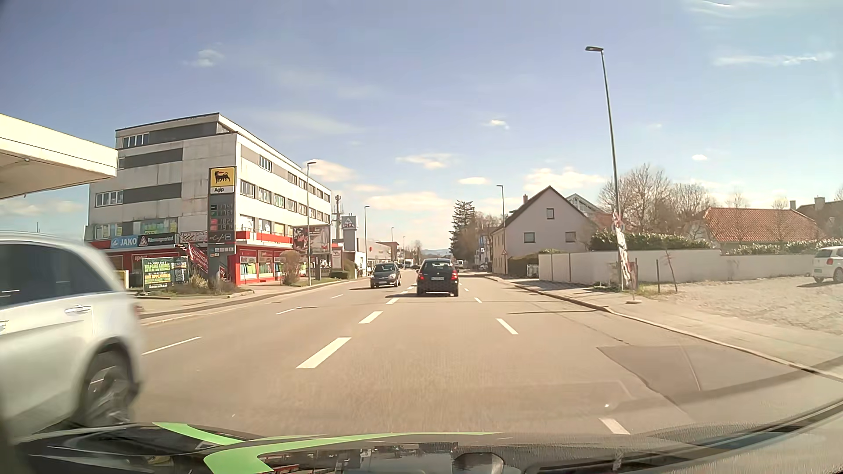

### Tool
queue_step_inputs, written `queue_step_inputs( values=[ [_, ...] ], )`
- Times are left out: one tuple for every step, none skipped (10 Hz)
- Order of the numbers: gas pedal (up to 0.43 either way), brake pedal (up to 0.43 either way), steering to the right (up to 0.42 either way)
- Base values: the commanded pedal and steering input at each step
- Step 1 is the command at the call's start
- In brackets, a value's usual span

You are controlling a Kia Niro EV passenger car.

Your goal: Follow the waypoints while adhering to traffic rules and regulations

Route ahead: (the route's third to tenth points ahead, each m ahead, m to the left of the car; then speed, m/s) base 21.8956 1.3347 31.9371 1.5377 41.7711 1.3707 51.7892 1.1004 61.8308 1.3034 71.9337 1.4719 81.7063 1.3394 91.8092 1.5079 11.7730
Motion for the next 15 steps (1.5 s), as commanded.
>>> queue_step_inputs(
  values=[
    [0.087, 0.000, -0.003],
    [0.087, 0.000, -0.003],
    [0.087, 0.000, -0.002],
    [0.087, 0.000, 0.001],
    [0.087, 0.000, 0.001],
    [0.087, 0.000, 0.001],
    [0.087, 0.000, 0.001],
    [0.087, 0.000, 0.001],
    [0.087, 0.000, 0.001],
    [0.087, 0.000, 0.001],
    [0.087, 0.000, 0.000],
    [0.087, 0.000, 0.000],
    [0.087, 0.000, 0.000],
    [0.087, 0.000, 0.000],
    [0.087, 0.000, 0.000]
  ],
)
